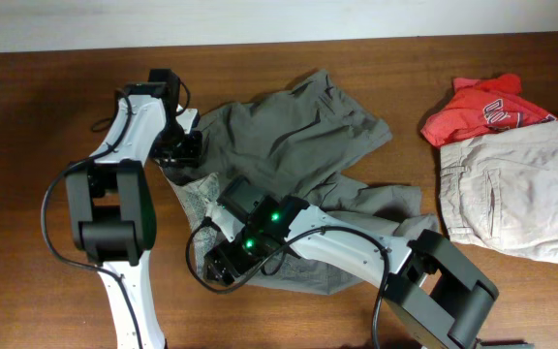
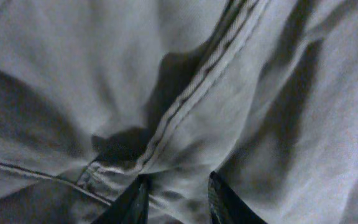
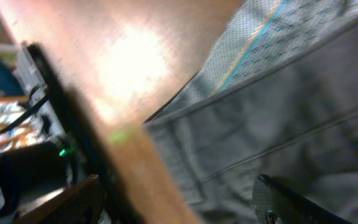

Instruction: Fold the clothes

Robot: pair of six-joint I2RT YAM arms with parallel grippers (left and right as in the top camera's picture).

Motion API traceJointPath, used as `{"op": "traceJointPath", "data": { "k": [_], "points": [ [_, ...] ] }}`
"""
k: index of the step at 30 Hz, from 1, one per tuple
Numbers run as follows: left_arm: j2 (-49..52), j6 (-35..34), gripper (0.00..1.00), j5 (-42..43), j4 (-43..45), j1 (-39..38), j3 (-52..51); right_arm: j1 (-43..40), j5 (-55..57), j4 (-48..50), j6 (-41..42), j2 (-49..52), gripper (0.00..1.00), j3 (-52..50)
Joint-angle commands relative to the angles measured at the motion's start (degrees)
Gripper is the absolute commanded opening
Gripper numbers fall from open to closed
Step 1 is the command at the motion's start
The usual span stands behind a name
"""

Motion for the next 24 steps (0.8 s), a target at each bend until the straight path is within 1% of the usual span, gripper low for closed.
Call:
{"op": "traceJointPath", "data": {
  "k": [1, 3, 5, 6, 9, 12, 18, 21, 22, 24],
  "points": [
    [4.4, 1.1, 0.31, -0.3, 0.6, 0.3, -0.8, 0.3, 7.0, 0.8, 6.4, 0.1, 0.81, 0.1],
    [5.4, 1.1, 0.31, -0.3, 0.8, 0.4, -0.8, 0.5, 7.8, 1.9, 6.8, 0.4, 0.81, 0.1],
    [6.1, 1.1, 0.31, -0.3, 0.9, 0.3, -0.8, 0.8, 7.7, 3.5, 5.2, 1.0, 0.80, 0.1],
    [6.3, 1.1, 0.31, -0.3, 0.8, 0.3, -0.8, 1.2, 7.5, 4.3, 3.6, 1.2, 0.79, 0.1],
    [6.4, 1.1, 0.31, -0.3, 1.0, 0.4, -0.8, 2.2, 7.5, 4.7, 2.2, 1.5, 0.70, 0.1],
    [6.4, 1.1, 0.31, -0.3, 1.3, 0.5, -0.8, 3.1, 8.0, 4.7, 0.0, 1.5, 0.68, 0.2],
    [6.4, 1.1, 0.31, -0.3, 1.7, 0.5, -0.8, 4.7, 15.7, 1.9, -2.3, 1.7, 0.64, 0.1],
    [6.4, 1.1, 0.31, 0.3, 1.8, 0.5, -0.8, 5.4, 17.3, 1.7, -2.5, 2.2, 0.55, 0.1],
    [6.4, 1.1, 0.31, 0.6, 1.9, 0.5, -0.8, 5.5, 17.3, 1.7, -2.5, 2.3, 0.50, 0.1],
    [6.4, 1.1, 0.31, 1.2, 1.9, 0.5, -0.8, 5.8, 16.8, 1.9, -3.6, 2.3, 0.36, 0.2]
  ]
}}
